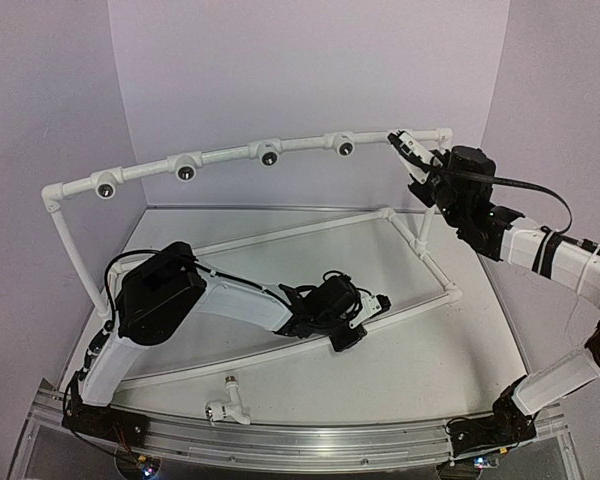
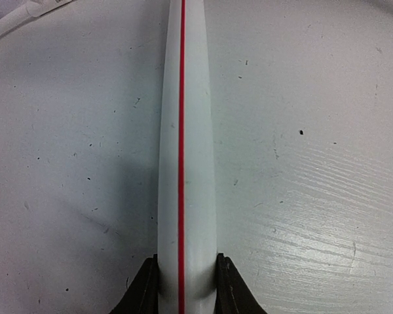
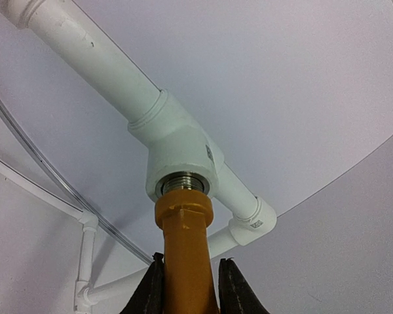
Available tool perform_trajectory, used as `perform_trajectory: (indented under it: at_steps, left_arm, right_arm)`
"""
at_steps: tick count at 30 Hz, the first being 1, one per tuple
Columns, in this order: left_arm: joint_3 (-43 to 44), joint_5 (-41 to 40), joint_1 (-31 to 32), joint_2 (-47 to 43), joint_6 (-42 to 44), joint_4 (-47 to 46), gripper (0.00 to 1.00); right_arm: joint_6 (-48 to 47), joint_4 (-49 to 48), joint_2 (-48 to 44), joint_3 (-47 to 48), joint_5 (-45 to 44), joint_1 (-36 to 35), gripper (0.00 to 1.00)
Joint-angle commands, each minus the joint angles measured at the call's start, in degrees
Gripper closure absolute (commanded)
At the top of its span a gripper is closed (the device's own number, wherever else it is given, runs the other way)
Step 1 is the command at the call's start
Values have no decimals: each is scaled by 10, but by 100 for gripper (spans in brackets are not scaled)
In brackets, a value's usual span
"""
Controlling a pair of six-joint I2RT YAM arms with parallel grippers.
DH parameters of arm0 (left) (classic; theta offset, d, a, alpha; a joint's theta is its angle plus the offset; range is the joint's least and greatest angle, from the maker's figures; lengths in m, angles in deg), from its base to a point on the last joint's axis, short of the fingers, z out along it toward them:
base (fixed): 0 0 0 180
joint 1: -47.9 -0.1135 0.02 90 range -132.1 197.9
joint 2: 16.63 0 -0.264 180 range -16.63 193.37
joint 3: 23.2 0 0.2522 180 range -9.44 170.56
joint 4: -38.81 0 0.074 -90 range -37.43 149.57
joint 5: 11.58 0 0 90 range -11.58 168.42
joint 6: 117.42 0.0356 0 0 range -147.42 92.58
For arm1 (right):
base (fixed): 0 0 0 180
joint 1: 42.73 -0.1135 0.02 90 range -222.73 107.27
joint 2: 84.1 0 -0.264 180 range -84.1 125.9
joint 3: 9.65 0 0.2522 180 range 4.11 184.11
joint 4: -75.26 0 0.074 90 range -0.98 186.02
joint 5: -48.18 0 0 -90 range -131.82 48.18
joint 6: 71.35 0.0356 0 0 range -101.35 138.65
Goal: Install the water faucets
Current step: Screw the water faucet onto the adaptor.
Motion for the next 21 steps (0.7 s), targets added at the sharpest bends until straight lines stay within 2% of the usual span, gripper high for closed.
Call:
perform_trajectory:
  at_steps: [1,7,21]
  left_arm:
    - [-40,71,58,75,32,154,100]
    - [-42,73,58,74,33,154,100]
    - [-38,72,58,77,33,154,100]
  right_arm:
    - [72,-52,13,36,37,13,100]
    - [147,-38,14,39,48,25,100]
    - [222,5,6,82,69,28,100]
